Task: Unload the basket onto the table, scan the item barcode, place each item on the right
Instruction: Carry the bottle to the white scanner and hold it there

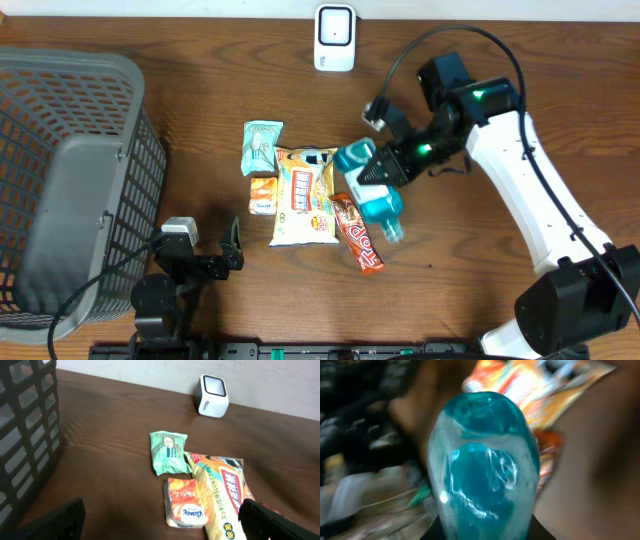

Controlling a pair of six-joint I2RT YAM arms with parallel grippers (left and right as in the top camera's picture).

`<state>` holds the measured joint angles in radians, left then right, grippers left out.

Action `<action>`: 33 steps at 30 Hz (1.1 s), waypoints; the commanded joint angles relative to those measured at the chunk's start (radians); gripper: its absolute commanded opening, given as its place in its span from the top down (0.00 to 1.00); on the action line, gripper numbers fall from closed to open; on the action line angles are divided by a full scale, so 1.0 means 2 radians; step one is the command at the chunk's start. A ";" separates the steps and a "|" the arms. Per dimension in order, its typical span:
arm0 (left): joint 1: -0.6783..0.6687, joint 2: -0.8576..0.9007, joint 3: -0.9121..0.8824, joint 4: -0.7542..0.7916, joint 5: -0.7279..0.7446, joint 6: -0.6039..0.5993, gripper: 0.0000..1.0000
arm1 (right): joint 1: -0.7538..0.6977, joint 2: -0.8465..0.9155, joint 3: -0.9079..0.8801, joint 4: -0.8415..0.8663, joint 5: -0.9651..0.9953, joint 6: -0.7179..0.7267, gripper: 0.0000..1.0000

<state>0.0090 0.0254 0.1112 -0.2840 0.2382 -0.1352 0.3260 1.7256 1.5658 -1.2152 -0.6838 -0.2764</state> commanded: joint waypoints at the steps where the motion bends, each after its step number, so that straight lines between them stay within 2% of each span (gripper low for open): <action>1: -0.001 -0.001 -0.008 -0.011 0.006 -0.006 0.02 | 0.024 -0.013 0.005 0.051 0.091 0.054 0.99; 5: -0.001 -0.001 -0.008 -0.011 0.006 -0.006 0.02 | 0.048 -0.009 0.005 0.138 0.204 0.090 0.99; 12: -0.001 -0.001 -0.008 -0.011 0.006 -0.006 0.02 | 0.060 0.011 0.005 0.247 0.245 0.074 0.99; 16: -0.001 -0.001 -0.008 -0.011 0.006 -0.006 0.02 | 0.060 0.035 0.005 0.320 0.349 0.068 0.99; 21: -0.001 -0.001 -0.008 -0.011 0.006 -0.006 0.02 | 0.061 0.089 0.007 0.393 0.374 0.011 0.99; 24: -0.001 -0.001 -0.008 -0.011 0.006 -0.006 0.02 | 0.065 0.133 0.030 0.436 0.440 -0.028 0.99; 29: -0.001 -0.001 -0.008 -0.011 0.006 -0.006 0.02 | 0.075 0.210 0.132 0.458 0.525 -0.124 0.99; 33: -0.001 -0.001 -0.008 -0.011 0.006 -0.006 0.02 | 0.074 0.266 0.218 0.459 0.549 -0.172 0.99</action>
<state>0.0093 0.0254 0.1112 -0.2840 0.2382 -0.1352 0.4618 2.2375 1.8473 -0.3225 0.2966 -0.4782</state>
